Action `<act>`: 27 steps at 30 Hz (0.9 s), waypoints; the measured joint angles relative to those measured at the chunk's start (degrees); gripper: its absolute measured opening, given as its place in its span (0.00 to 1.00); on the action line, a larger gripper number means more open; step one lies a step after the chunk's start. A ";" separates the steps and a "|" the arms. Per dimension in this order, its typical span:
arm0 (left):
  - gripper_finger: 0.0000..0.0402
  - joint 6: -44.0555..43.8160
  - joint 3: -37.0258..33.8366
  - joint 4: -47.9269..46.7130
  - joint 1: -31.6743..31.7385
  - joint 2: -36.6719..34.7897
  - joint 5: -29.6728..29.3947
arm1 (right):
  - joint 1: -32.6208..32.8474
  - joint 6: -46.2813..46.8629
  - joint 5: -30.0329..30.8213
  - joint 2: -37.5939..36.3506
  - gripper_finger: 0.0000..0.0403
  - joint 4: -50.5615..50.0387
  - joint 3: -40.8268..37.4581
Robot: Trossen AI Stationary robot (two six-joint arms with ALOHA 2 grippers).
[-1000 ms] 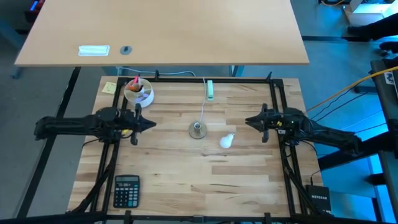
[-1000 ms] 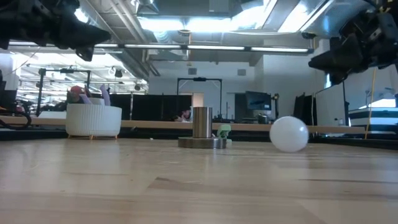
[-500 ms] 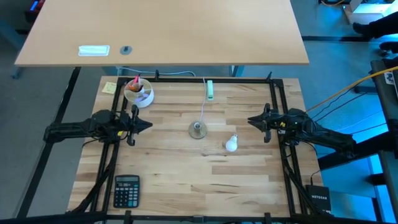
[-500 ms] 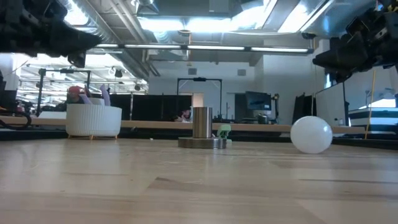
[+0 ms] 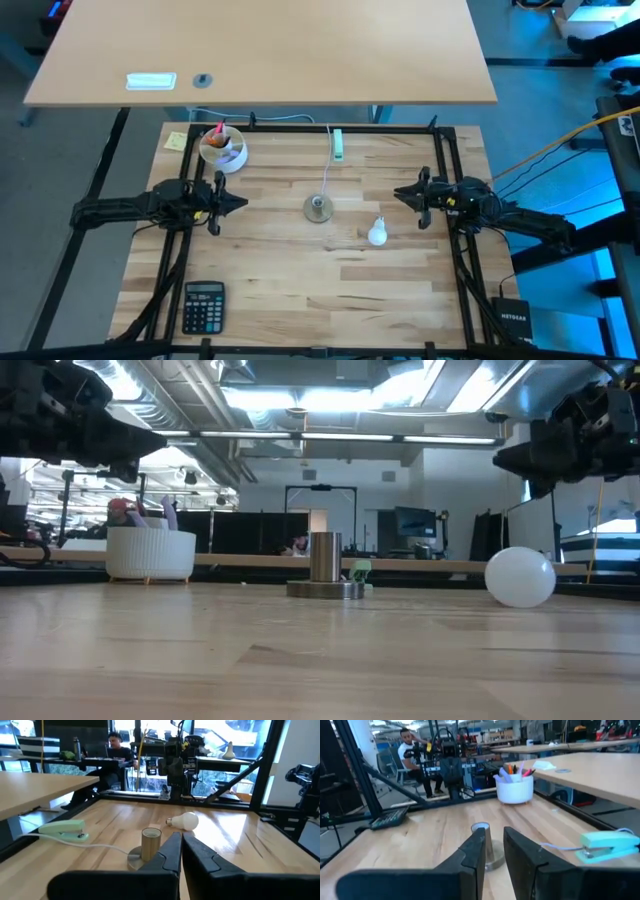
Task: Screw lightbulb
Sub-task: Return to Home Position
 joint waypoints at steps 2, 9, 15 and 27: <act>0.01 -0.24 0.00 0.03 -0.07 0.38 0.00 | -0.01 0.07 -0.07 1.08 0.18 -0.03 0.00; 0.01 0.00 0.00 -0.04 -0.07 0.67 -0.02 | -0.01 0.73 0.10 2.87 0.18 -0.12 -0.04; 0.01 -0.14 0.00 -0.08 -0.07 0.67 -0.02 | -0.01 0.77 0.10 2.94 0.18 -0.14 -0.09; 0.01 -0.20 0.00 -0.10 -0.07 0.67 -0.02 | -0.01 0.79 0.08 2.94 0.18 0.08 -0.17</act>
